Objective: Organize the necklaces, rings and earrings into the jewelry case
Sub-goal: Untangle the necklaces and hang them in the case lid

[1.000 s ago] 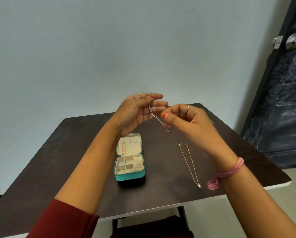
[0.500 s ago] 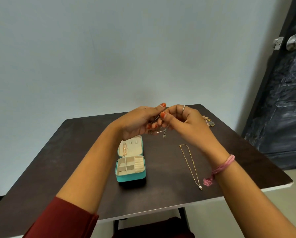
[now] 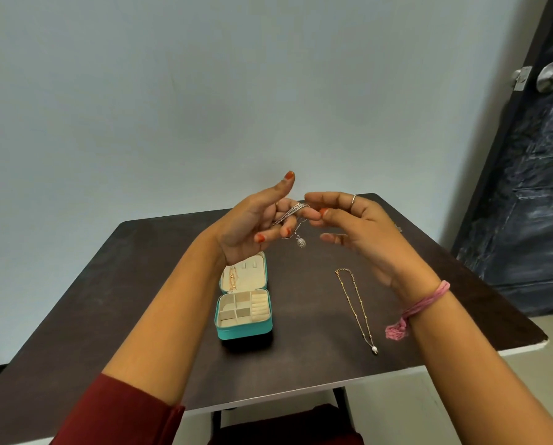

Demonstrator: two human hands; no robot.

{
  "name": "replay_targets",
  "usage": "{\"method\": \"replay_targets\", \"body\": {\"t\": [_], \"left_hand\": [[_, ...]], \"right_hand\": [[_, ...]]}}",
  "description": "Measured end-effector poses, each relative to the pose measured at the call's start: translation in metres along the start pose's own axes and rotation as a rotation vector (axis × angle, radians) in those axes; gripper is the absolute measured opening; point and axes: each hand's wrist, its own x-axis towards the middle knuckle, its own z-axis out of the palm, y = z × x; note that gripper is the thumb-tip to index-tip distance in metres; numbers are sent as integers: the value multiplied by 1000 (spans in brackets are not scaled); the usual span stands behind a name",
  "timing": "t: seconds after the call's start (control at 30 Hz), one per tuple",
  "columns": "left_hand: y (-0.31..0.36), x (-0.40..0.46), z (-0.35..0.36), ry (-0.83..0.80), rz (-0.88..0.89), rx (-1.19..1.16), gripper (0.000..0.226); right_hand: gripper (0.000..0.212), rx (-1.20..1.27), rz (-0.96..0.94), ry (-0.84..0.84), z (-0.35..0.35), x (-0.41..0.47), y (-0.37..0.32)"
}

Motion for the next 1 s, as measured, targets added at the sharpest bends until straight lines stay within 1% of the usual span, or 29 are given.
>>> {"method": "replay_targets", "body": {"t": [0.1, 0.17, 0.23, 0.33, 0.4, 0.5, 0.6, 0.7, 0.8, 0.93, 1.0], "left_hand": [[-2, -1, -3, 1, 25, -10, 62], [-5, -2, -3, 12, 37, -29, 60], [-7, -2, -3, 16, 67, -90, 63], [-10, 0, -4, 7, 114, -221, 70], [-12, 1, -5, 8, 125, -255, 74], [-14, 2, -5, 23, 156, -291, 76], [-15, 5, -4, 29, 240, -414, 72], [-17, 7, -4, 37, 330, -530, 68], [-22, 8, -4, 30, 357, -612, 68], [-29, 10, -2, 41, 381, -632, 65], [-32, 10, -2, 27, 384, -669, 63]], "right_hand": [[32, 90, 34, -6, 0, -1, 1], [27, 120, 34, -16, 2, -3, 5], [21, 143, 38, -20, 6, -6, 11], [23, 149, 36, -32, 18, -8, 19], [21, 140, 10, -16, 26, -8, 22], [18, 187, -29, 45, 36, -7, 23], [18, 260, -33, 91, 42, -6, 23], [19, 279, 0, 70, 47, -7, 23], [19, 281, 30, 76, 51, -8, 25], [13, 282, 50, 88, 54, -9, 30], [12, 218, 51, 56, 50, -10, 30]]}}
